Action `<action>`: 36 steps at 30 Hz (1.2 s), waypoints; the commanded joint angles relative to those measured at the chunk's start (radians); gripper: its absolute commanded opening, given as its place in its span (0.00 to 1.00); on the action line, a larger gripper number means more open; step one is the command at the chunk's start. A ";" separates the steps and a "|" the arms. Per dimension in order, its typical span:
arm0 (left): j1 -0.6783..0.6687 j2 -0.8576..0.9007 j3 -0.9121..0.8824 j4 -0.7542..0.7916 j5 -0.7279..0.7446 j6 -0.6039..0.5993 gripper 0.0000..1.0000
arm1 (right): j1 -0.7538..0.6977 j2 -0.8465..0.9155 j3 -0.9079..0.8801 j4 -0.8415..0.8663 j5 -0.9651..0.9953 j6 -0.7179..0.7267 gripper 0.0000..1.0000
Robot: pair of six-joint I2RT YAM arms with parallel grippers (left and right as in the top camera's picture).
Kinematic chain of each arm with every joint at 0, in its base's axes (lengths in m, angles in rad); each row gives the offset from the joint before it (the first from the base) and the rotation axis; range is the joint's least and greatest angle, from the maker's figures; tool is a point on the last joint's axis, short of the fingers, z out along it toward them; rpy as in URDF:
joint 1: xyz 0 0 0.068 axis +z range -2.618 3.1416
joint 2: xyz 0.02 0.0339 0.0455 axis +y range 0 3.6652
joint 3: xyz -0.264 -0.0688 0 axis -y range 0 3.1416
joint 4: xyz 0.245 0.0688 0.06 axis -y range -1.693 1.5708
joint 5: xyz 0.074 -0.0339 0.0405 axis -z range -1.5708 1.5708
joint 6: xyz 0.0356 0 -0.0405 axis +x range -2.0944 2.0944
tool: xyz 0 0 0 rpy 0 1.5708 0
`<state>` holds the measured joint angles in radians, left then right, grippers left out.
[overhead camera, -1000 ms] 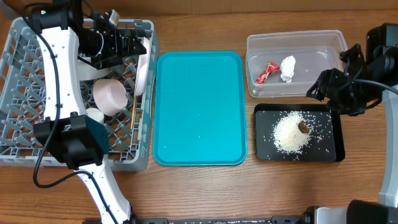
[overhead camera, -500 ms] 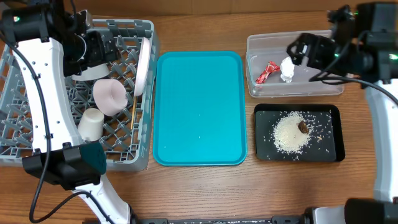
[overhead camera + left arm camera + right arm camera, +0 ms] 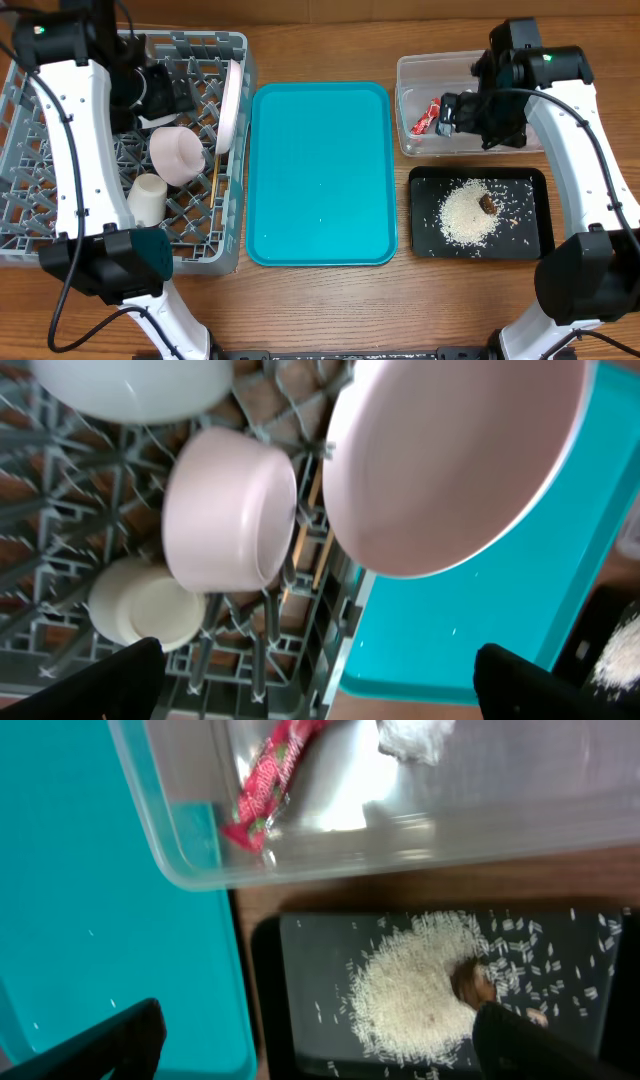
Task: Sort waste into correct bins and load items into the dishwasher
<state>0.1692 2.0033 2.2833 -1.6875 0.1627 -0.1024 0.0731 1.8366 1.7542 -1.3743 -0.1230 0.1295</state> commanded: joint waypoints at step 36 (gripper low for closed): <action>-0.019 -1.349 -1.228 0.559 -0.014 0.043 1.00 | -0.001 -1.175 -0.719 0.327 0.032 0.042 1.00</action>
<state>0.1566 0.6613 1.0721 -1.1229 0.1524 -0.0750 0.0727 0.6624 1.0500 -1.0420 -0.1005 0.1646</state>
